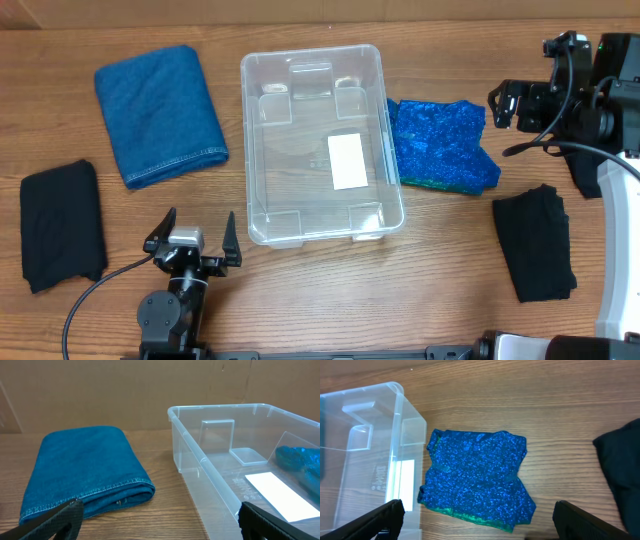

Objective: Pack container
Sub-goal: 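Reach the right gripper to the sparkly blue cloth and grasp it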

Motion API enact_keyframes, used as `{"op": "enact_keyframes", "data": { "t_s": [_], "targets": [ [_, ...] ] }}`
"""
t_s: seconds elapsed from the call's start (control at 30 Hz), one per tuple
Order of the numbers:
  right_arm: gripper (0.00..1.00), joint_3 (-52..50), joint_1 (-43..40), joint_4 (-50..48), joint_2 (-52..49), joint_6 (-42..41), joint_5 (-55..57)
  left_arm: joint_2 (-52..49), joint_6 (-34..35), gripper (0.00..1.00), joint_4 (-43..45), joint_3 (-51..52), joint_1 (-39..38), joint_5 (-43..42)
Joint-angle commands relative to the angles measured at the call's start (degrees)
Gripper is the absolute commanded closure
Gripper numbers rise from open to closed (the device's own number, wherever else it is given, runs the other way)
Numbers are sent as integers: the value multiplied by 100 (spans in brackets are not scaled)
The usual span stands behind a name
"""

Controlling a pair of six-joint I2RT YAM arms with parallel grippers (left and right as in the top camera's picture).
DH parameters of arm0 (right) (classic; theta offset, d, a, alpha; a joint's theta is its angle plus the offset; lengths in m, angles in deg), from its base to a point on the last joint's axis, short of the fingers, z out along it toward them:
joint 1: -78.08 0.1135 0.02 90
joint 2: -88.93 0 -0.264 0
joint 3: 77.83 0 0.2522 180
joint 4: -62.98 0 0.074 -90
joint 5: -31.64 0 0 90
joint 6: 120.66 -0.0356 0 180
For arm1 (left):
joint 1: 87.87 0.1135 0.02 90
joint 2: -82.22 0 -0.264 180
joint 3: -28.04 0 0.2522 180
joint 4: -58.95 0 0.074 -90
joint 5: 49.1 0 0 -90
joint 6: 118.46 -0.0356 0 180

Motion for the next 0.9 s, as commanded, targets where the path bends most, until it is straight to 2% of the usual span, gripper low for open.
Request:
{"op": "enact_keyframes", "data": {
  "t_s": [0.0, 0.1, 0.3, 0.47, 0.87],
  "targets": [
    [0, 179, -48, -46, -166, 455, -376, 50, -107, 0, 7, 24, -11, -22],
    [0, 177, -48, 85, -468, 723, -778, 50, -109, 0, 7, 24, -11, -22],
    [0, 177, -254, 179, -1292, 389, -822, 50, -107, 0, 7, 24, -11, -22],
    [0, 177, -505, 584, -1853, 461, -841, 50, -109, 0, 7, 24, -11, -22],
    [2, 157, -498, 697, -2413, 549, -848, 50, -109, 0, 7, 24, -11, -22]
  ]
}}
